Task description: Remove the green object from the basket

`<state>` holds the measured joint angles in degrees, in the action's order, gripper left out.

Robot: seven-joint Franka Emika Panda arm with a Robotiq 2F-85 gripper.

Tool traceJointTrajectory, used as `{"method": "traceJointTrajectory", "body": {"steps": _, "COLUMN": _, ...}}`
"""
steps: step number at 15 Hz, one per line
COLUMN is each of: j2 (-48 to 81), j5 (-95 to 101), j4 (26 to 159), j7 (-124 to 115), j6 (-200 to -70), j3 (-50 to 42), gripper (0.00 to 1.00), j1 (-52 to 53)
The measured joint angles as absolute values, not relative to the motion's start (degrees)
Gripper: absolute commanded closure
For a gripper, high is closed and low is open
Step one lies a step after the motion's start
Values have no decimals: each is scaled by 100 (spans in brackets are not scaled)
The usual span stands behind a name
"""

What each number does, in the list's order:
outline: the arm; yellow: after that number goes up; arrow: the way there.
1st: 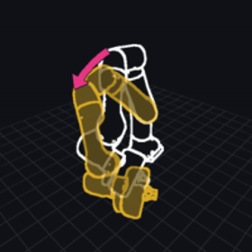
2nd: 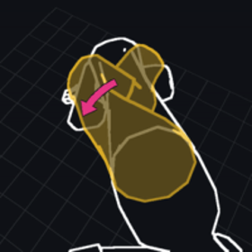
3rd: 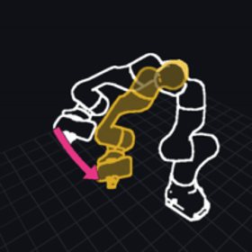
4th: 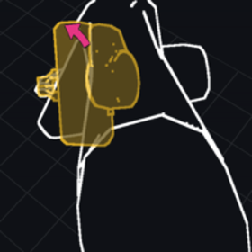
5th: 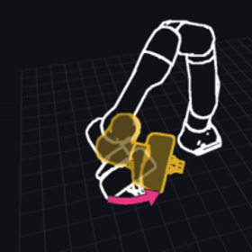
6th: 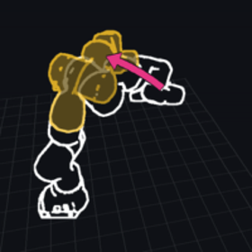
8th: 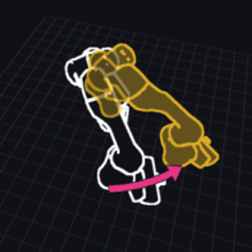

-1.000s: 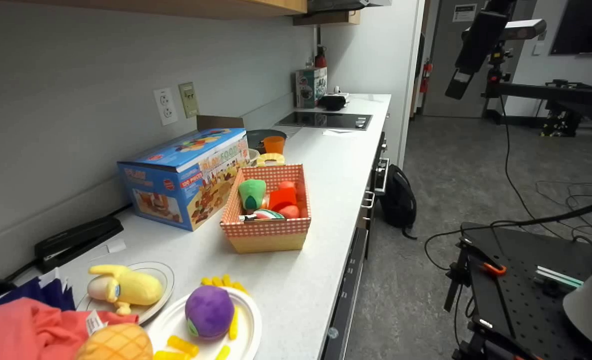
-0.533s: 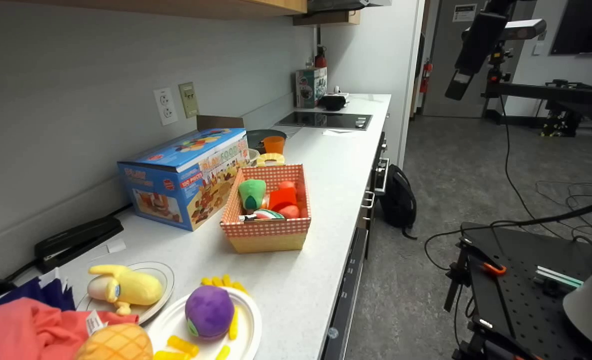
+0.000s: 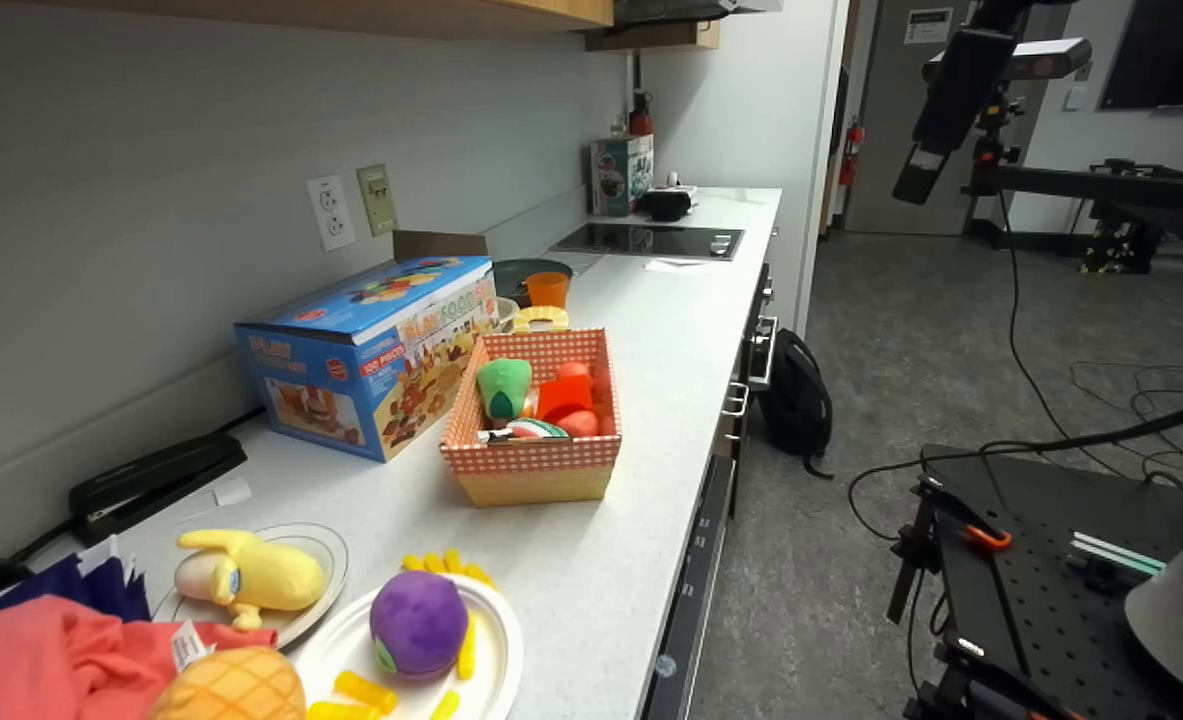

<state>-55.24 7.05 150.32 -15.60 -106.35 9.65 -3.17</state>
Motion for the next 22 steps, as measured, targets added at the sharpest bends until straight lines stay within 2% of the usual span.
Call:
{"method": "traceJointTrajectory", "body": {"steps": 9, "j2": -5441, "j5": 737, "j4": 15039, "j7": -1550, "j6": -10746, "j3": 977, "gripper": 0, "j1": -317}}
{"method": "traceJointTrajectory", "body": {"steps": 15, "j2": -4181, "j5": 733, "j4": 14603, "j7": -1508, "j6": -12048, "j3": 952, "gripper": 0, "j1": -317}}
{"method": "traceJointTrajectory", "body": {"steps": 22, "j2": -3315, "j5": 739, "j4": 14137, "j7": -1297, "j6": -12674, "j3": 906, "gripper": 0, "j1": -317}}
